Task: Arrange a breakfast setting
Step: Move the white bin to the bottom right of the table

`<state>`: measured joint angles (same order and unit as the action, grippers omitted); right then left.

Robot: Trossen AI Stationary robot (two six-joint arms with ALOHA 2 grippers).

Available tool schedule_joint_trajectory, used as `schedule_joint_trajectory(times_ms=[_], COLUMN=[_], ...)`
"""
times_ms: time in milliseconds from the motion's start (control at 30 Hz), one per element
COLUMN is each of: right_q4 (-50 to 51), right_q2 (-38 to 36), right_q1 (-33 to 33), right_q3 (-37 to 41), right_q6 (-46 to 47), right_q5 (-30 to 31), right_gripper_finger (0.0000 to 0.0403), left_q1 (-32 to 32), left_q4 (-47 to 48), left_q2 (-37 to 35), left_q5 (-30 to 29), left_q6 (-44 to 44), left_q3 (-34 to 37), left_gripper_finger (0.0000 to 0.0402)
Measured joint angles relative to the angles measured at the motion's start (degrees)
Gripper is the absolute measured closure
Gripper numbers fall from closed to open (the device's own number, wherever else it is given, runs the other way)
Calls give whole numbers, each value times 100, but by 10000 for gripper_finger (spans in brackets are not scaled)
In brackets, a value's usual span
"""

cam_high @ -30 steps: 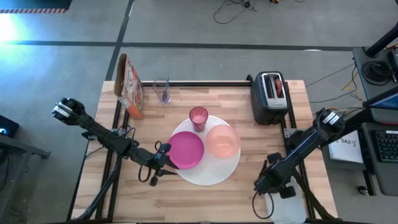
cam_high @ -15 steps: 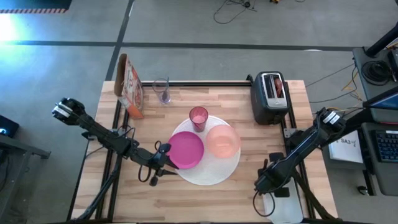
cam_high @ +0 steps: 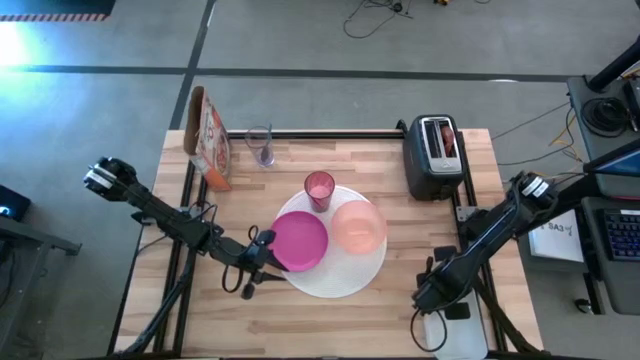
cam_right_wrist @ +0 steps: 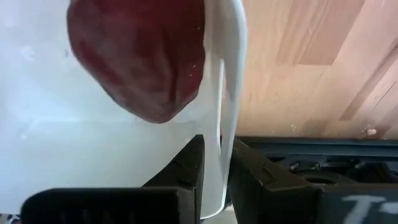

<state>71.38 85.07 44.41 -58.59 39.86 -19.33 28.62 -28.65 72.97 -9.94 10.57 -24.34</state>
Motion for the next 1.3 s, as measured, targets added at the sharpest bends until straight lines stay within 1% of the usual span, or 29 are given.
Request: schedule_joint_trajectory(times_ms=[233, 367, 533, 667, 800, 900, 1033, 1133, 1233, 1300], right_q4=[-24, -109, -322, -313, -304, -295, -295, -293, -289, -290], right_q2=[-417, -510, -392, -225, -101, -10, 25, -1, -44, -52], right_q1=[61, 74, 74, 72, 74, 74, 74, 86, 99, 101], right_q3=[0, 0, 7, 11, 13, 13, 13, 13, 13, 12], right_q6=[57, 2, 63, 682, 1117, 1074, 847, 767, 766, 817], right_q5=[1, 50, 188, 179, 160, 150, 115, 94, 80, 72], right_gripper_finger=[355, 355, 355, 355, 355, 353, 336, 311, 287, 277], left_q1=[0, 0, 0, -1, -2, -2, -2, -2, -2, -2], left_q4=[-6, -6, -5, -6, -4, -8, 8, -17, -6, -3], left_q2=[0, 0, 0, 0, 0, 0, 0, 0, 0, 1], left_q5=[-10, -15, -17, -39, -304, -434, -622, -674, -874, -928], left_q6=[-131, -125, -136, -217, -239, -239, -239, -252, -352, -473], left_q3=[-34, -34, -34, -34, -34, -34, -54, -155, -253, -318], left_gripper_finger=[311, 311, 311, 311, 311, 311, 311, 311, 311, 311])
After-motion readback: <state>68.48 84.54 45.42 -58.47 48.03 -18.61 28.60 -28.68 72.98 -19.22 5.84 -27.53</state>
